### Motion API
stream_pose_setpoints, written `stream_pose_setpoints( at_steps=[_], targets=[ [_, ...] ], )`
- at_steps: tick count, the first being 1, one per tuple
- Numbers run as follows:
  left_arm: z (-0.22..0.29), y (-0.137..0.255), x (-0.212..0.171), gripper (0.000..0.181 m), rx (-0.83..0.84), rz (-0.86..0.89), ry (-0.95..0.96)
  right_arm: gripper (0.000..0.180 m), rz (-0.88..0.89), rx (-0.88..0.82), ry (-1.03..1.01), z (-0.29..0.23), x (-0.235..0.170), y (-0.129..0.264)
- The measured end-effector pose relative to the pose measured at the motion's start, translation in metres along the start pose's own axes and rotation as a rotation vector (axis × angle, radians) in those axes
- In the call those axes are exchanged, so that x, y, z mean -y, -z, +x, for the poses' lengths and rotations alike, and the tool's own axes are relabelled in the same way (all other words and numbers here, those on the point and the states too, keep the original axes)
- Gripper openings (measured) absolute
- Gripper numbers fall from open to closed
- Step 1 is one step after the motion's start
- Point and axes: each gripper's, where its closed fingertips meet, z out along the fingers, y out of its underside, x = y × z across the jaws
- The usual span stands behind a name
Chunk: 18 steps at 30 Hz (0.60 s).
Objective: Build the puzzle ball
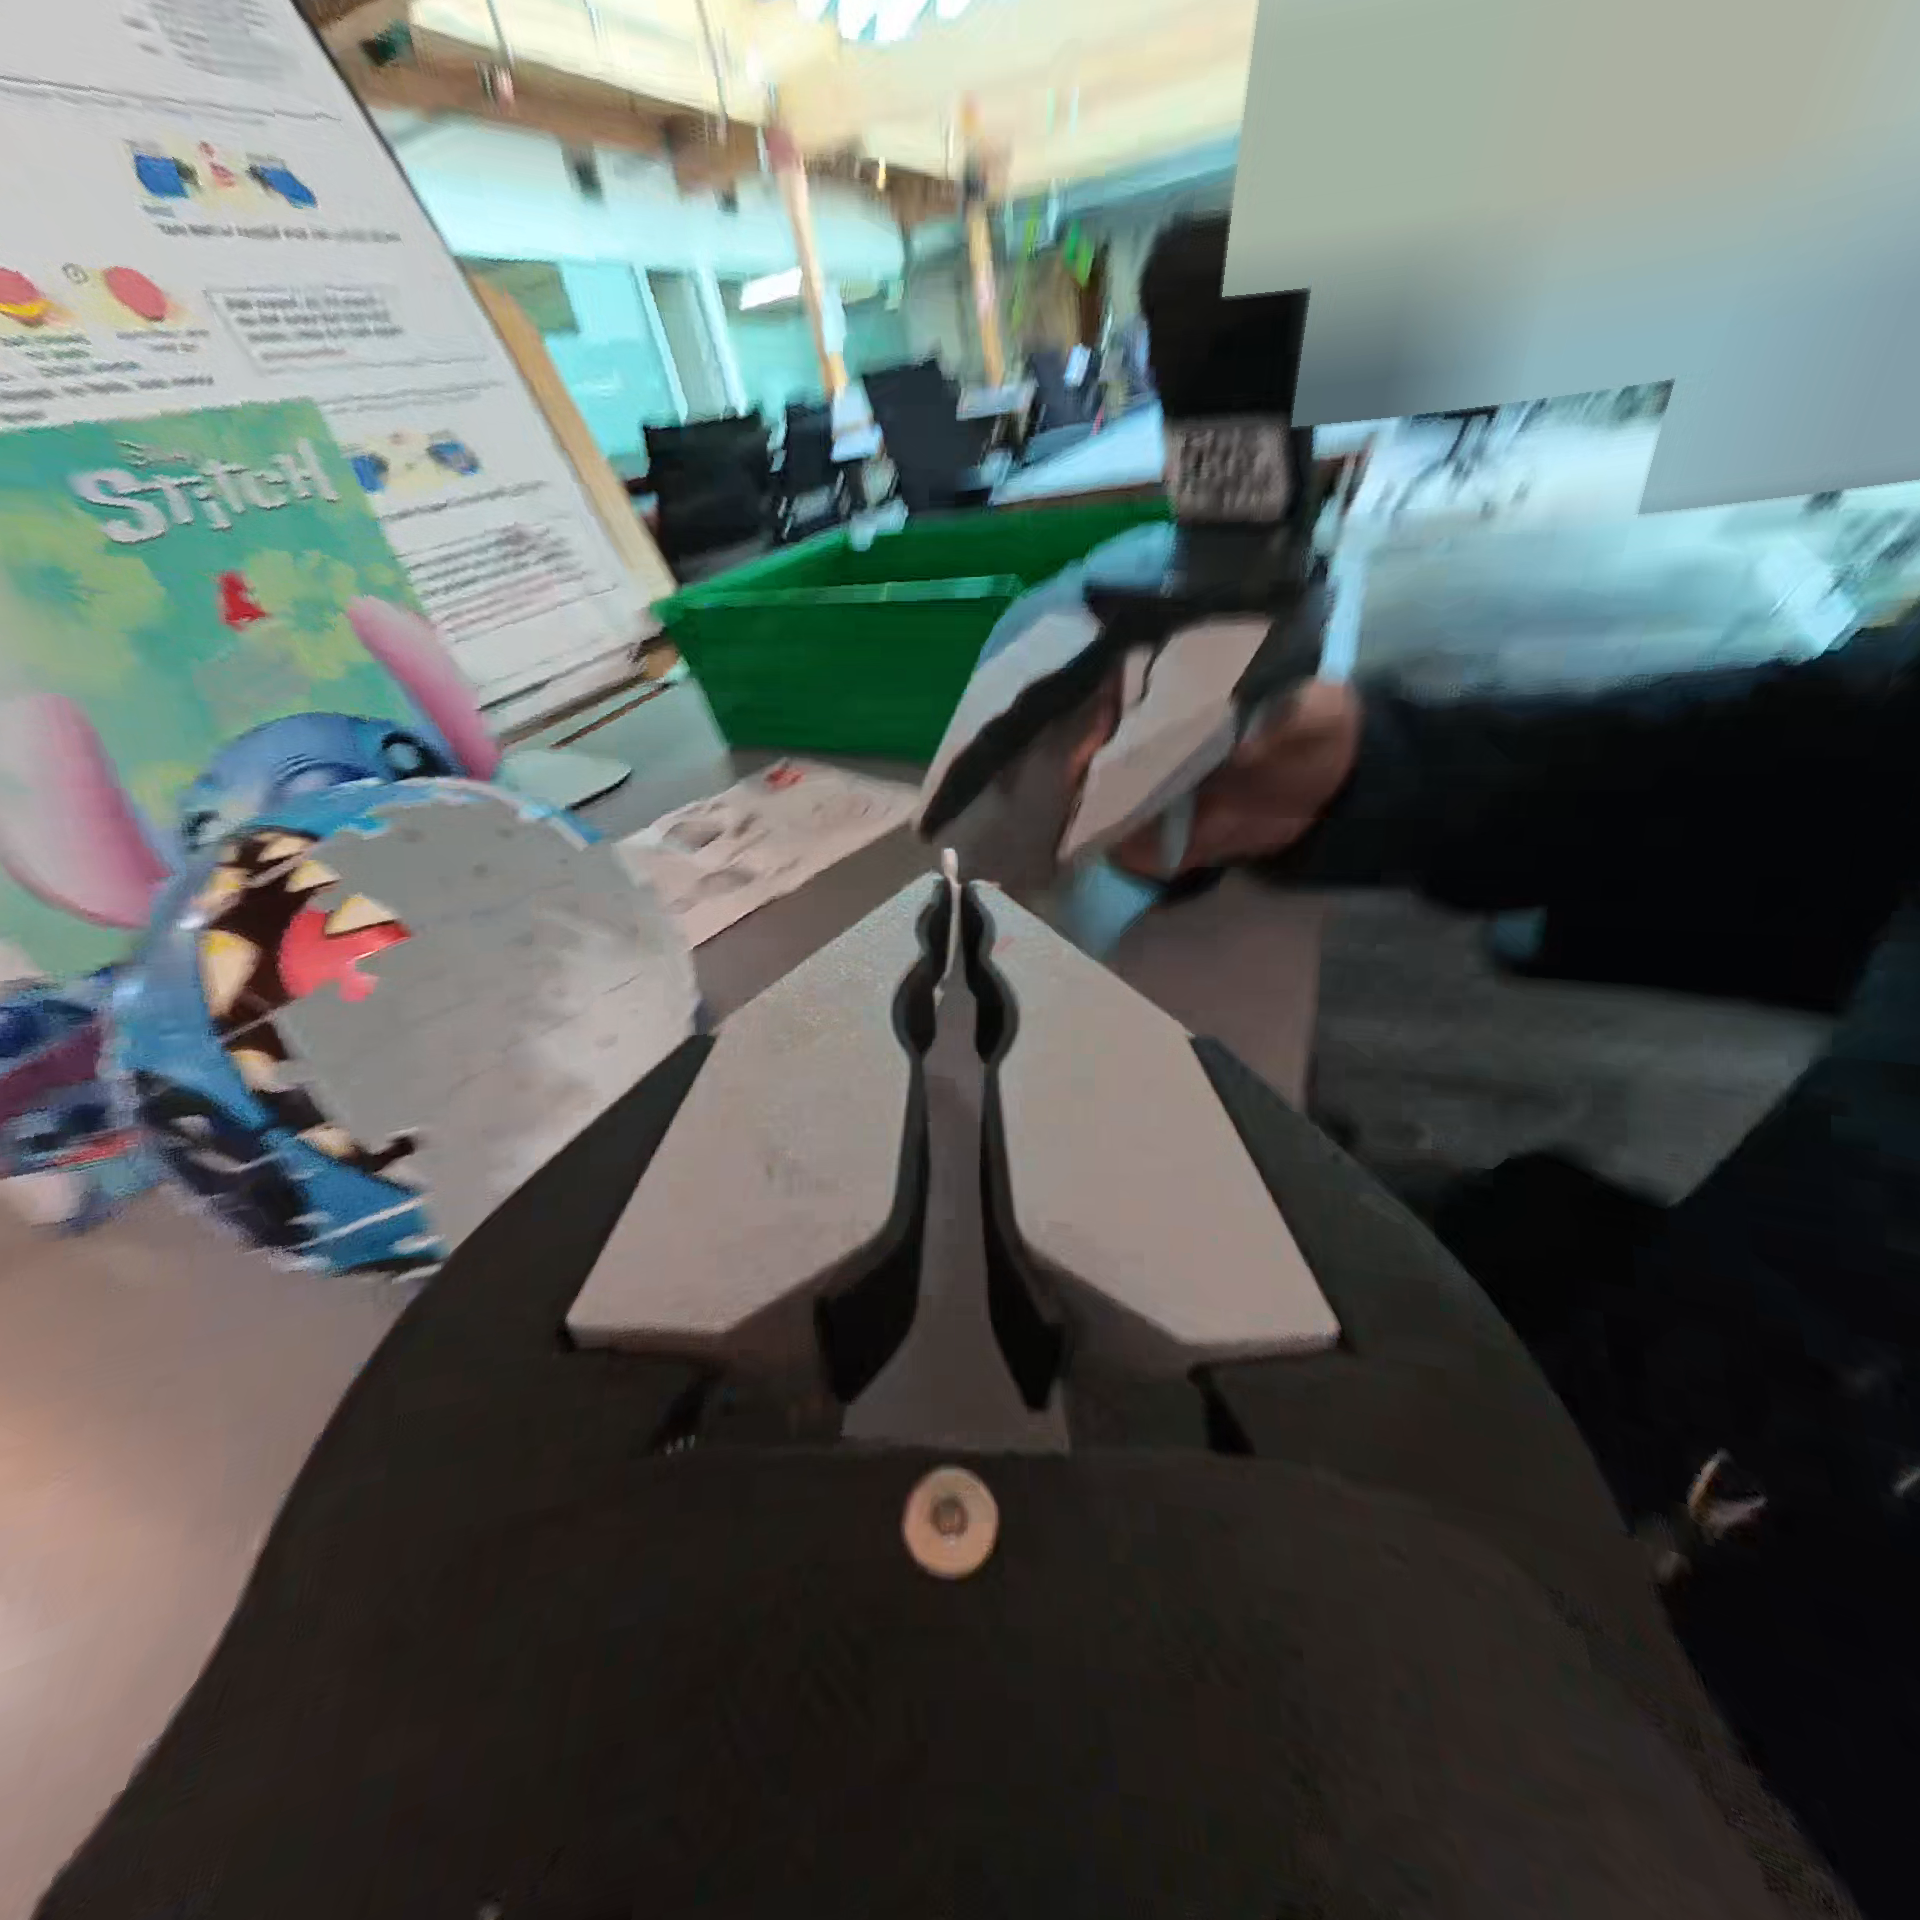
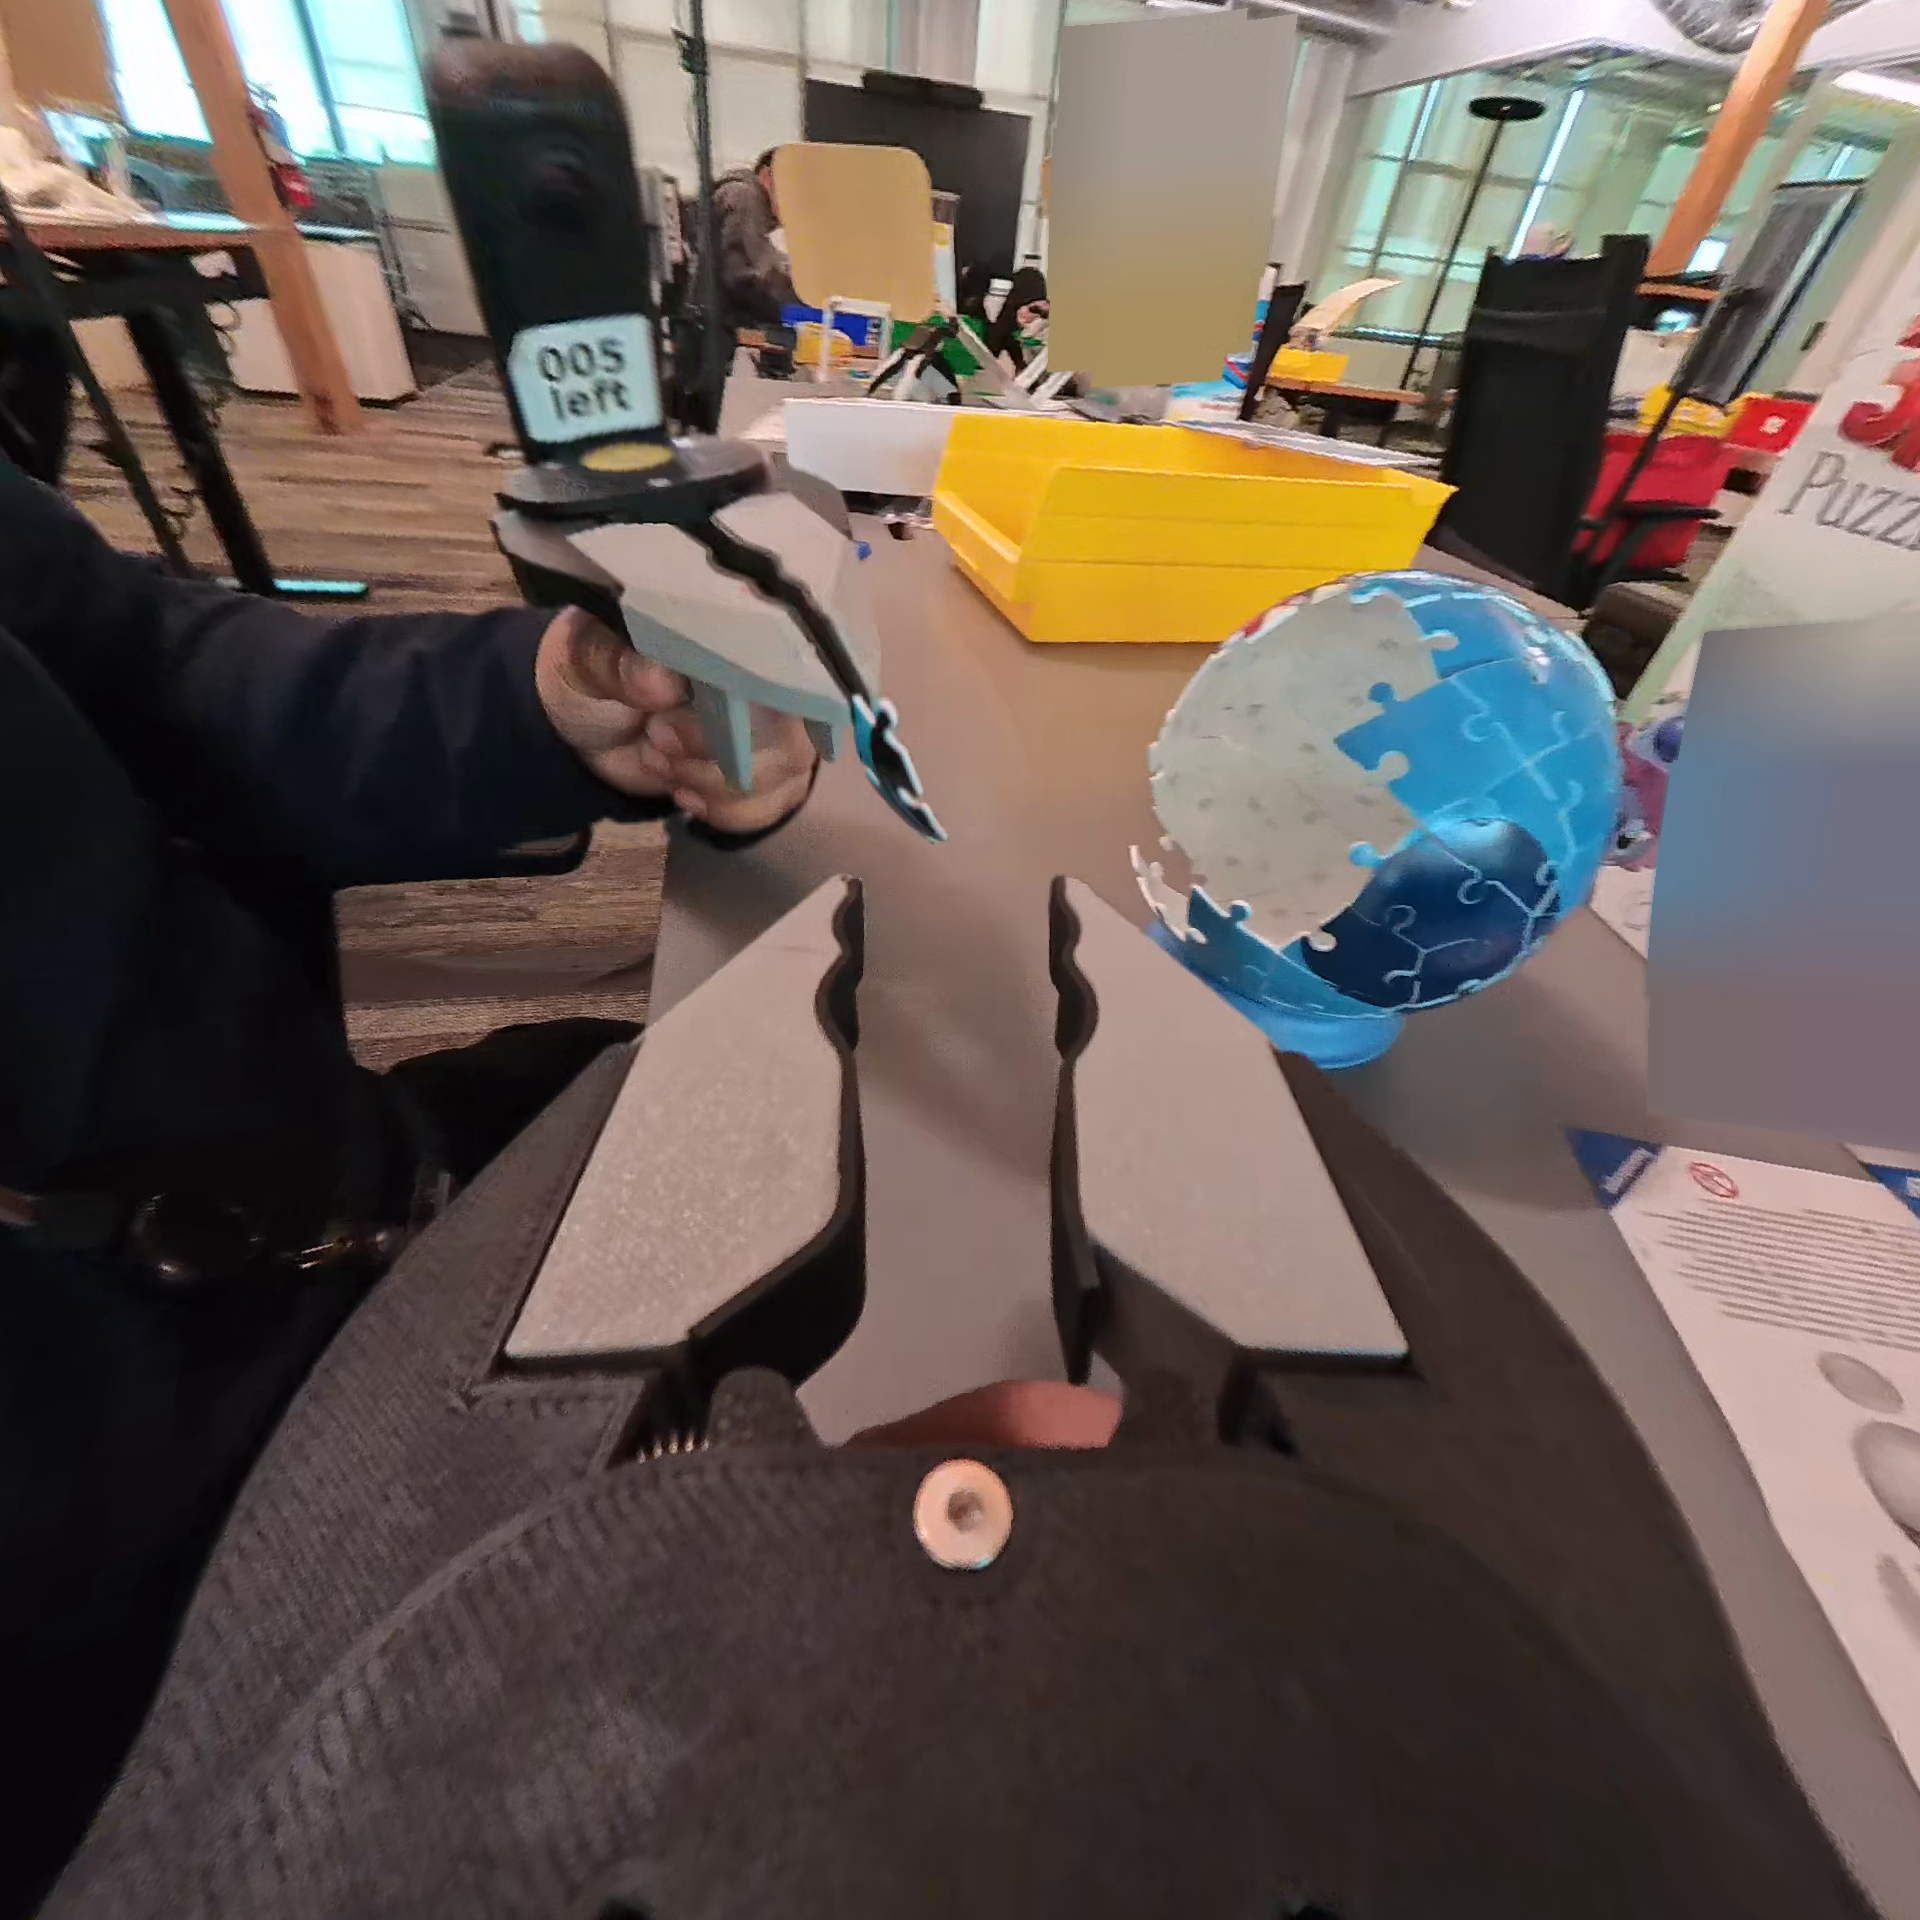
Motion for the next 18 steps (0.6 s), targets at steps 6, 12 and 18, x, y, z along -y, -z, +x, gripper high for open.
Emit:
stream_pose_setpoints(
  at_steps=[6,12,18],
  targets=[
    [-0.041,0.031,-0.031,0.0,0.191,-0.372,-0.444,0.054,-0.017,-0.047,-0.051,0.012,-0.004,0.0],
    [-0.059,0.036,-0.034,0.0,0.333,-0.326,-0.634,0.058,-0.057,-0.26,0.013,0.043,-0.009,0.005],
    [-0.062,0.031,-0.044,0.0,0.362,-0.233,-0.616,0.06,-0.104,-0.392,0.045,0.062,-0.015,0.01]
  ],
)
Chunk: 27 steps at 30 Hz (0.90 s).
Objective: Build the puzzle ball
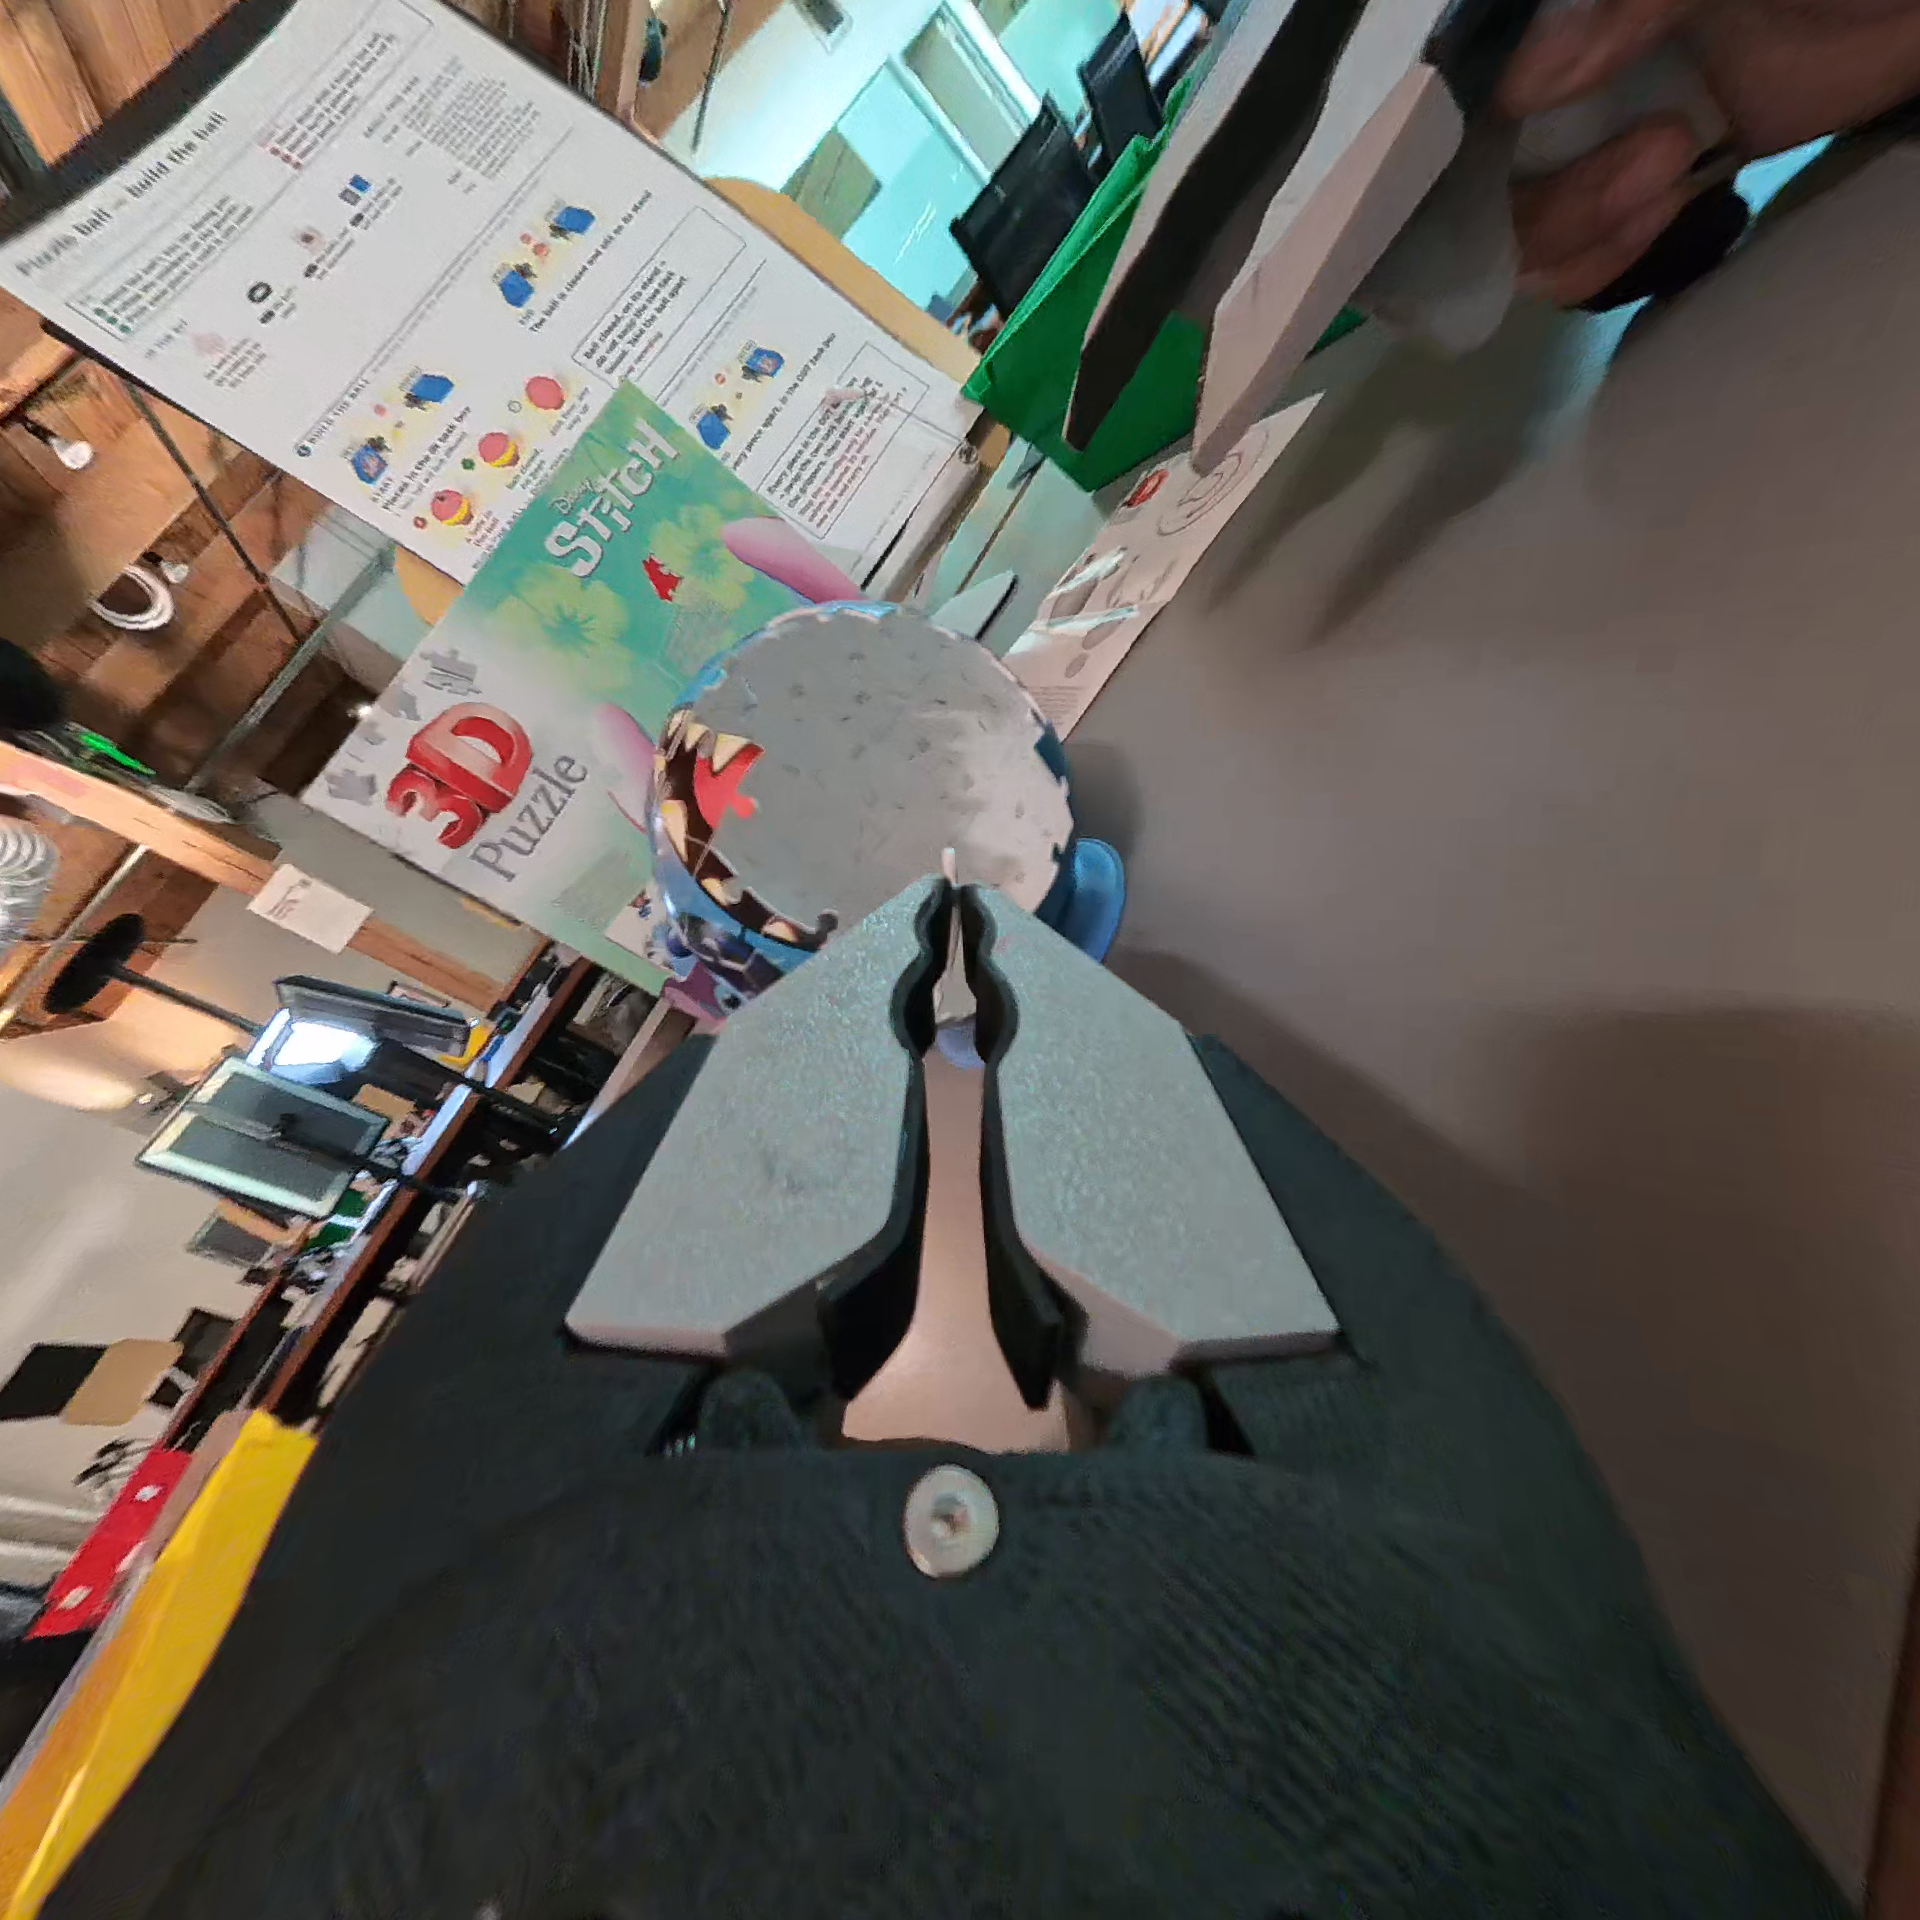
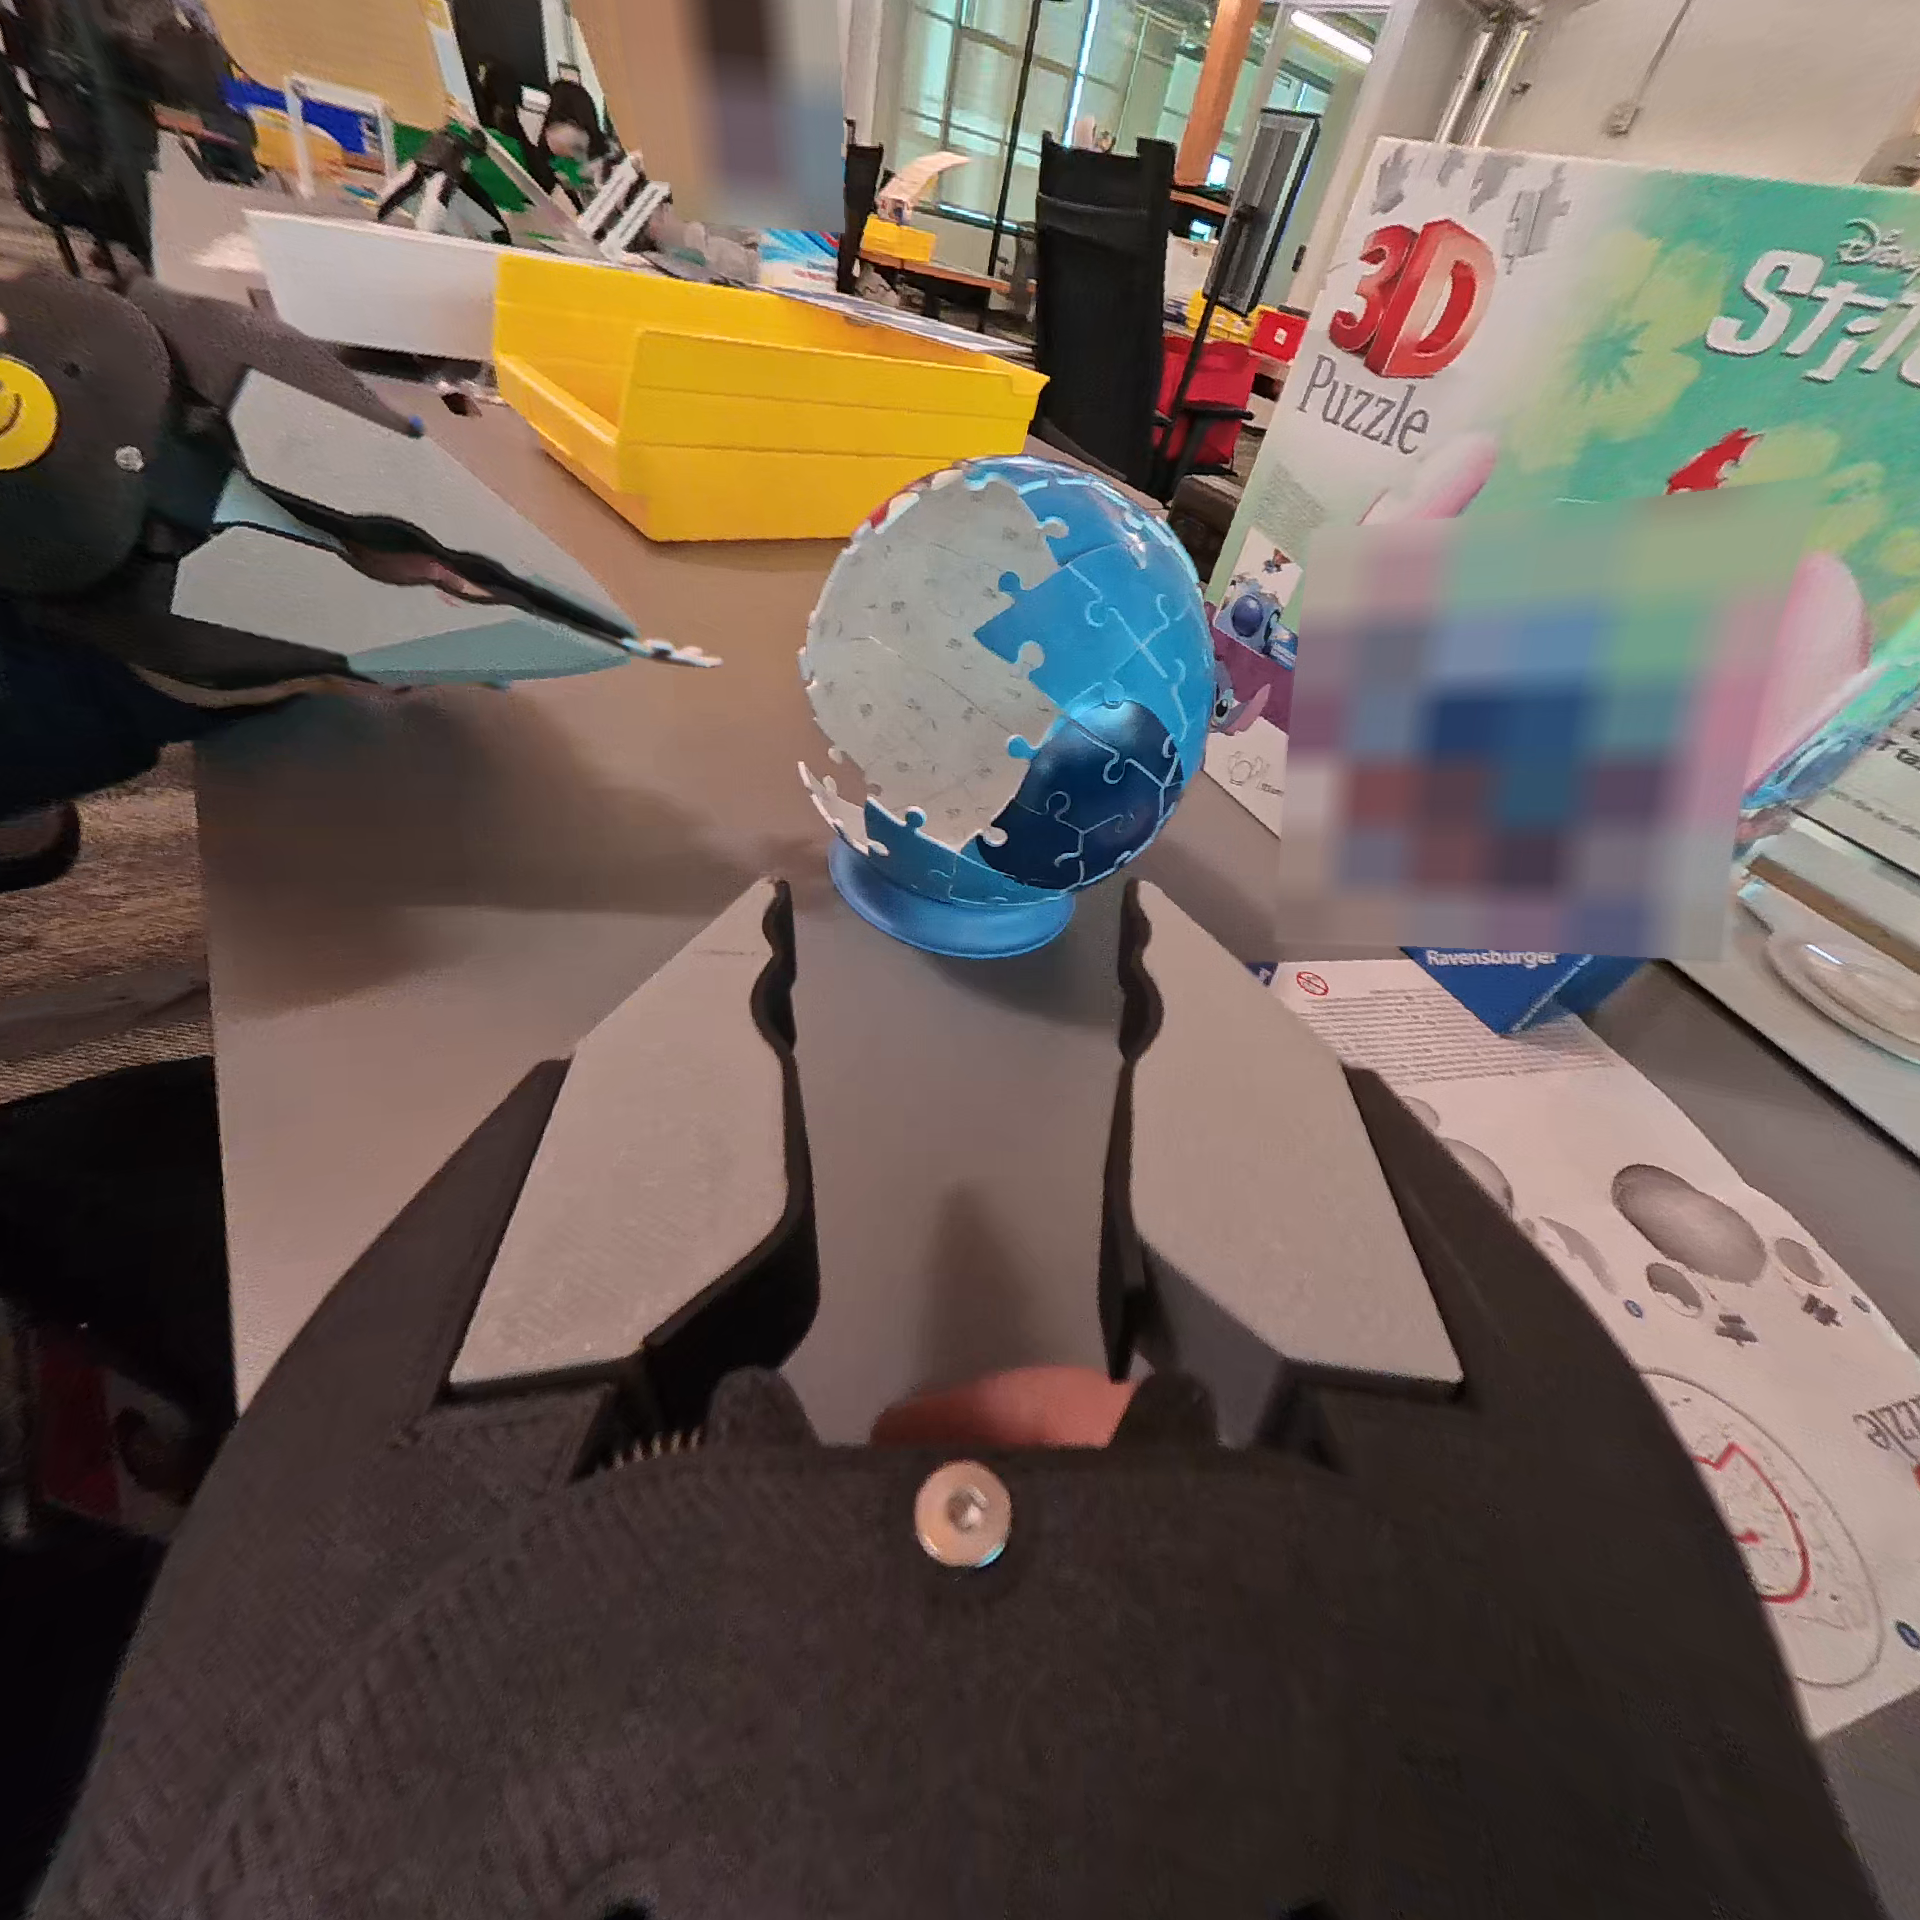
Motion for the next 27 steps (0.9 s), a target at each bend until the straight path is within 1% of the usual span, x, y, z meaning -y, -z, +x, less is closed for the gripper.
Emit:
stream_pose_setpoints(
  at_steps=[1,3,13,16,20,23,25,27],
  targets=[
    [-0.003,0.0,0.002,0.0,0.023,0.001,-0.001,0.06,-0.005,-0.001,0.008,-0.001,0.0,-0.001],
    [0.0,0.001,0.006,0.0,0.006,0.028,0.01,0.059,-0.014,-0.004,0.023,-0.002,-0.002,-0.002],
    [0.019,-0.005,0.0,0.0,-0.036,-0.019,-0.114,0.059,-0.027,0.004,0.04,-0.008,-0.003,0.002],
    [0.022,-0.005,0.001,0.0,-0.045,-0.017,-0.125,0.06,-0.024,-0.002,0.038,-0.009,-0.003,0.008],
    [0.024,-0.005,0.001,0.0,-0.067,-0.009,-0.114,0.06,-0.039,-0.066,0.099,-0.002,-0.008,0.022],
    [0.027,-0.004,0.003,0.0,-0.083,0.004,-0.109,0.059,-0.049,-0.078,0.106,0.0,-0.011,0.031],
    [0.031,-0.002,0.013,0.0,-0.117,0.052,-0.071,0.059,-0.077,-0.05,0.097,-0.009,-0.015,0.036],
    [0.043,0.005,0.041,0.0,-0.213,0.171,0.045,0.058,-0.104,0.049,0.085,-0.036,-0.016,0.041]
  ],
)
